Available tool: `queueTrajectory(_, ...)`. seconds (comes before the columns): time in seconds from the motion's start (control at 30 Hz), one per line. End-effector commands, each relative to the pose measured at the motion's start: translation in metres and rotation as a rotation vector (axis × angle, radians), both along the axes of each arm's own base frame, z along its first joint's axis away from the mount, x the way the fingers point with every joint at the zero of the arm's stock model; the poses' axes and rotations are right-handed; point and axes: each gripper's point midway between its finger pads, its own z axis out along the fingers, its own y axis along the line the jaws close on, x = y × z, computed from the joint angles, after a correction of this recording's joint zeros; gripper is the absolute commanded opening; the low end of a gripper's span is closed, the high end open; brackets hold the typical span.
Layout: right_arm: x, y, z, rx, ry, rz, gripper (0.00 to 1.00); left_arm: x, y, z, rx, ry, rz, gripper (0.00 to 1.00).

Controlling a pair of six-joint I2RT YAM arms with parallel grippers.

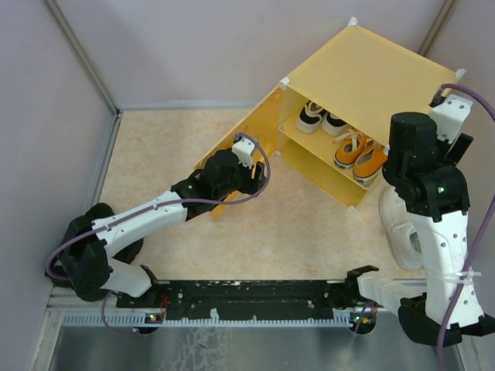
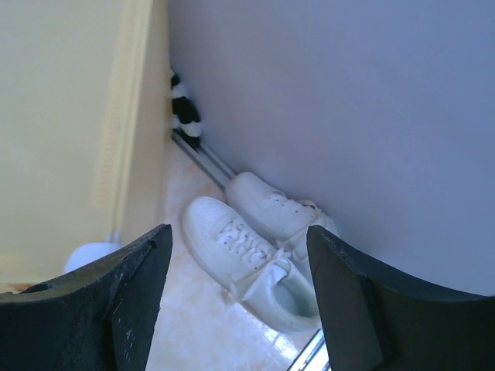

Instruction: Place and organize the shoes in the shoe cabinet

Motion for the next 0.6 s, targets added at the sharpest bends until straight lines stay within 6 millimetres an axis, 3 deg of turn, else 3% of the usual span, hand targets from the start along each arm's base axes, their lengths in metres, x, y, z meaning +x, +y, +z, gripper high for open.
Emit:
queueTrajectory(0.0, -0.014, -0.023, -0.022, 0.038, 0.045, -0.09, 0.71, -0.004, -0.006, 0.017, -0.053, -0.019, -0.022, 0.72)
queueTrajectory(0.13, -0.031, -0.039, -0.032, 0.028, 0.048, -0.147, 0.71, -0.008, -0.007, 0.017, -0.066, -0.009, -0.032, 0.72)
queueTrajectory(0.23, -0.026, -0.038, -0.061, 0.069, 0.151, -0.126, 0.75, -0.009, -0.009, 0.02, -0.082, -0.012, -0.042, 0.72)
queueTrajectory(0.47, -0.012, -0.034, -0.129, 0.287, 0.213, -0.082, 0.81, -0.012, -0.012, 0.028, -0.108, -0.016, -0.06, 0.72)
queueTrajectory(0.57, -0.009, -0.042, -0.155, 0.317, 0.248, -0.117, 0.82, -0.014, -0.015, 0.031, -0.127, -0.013, -0.078, 0.72)
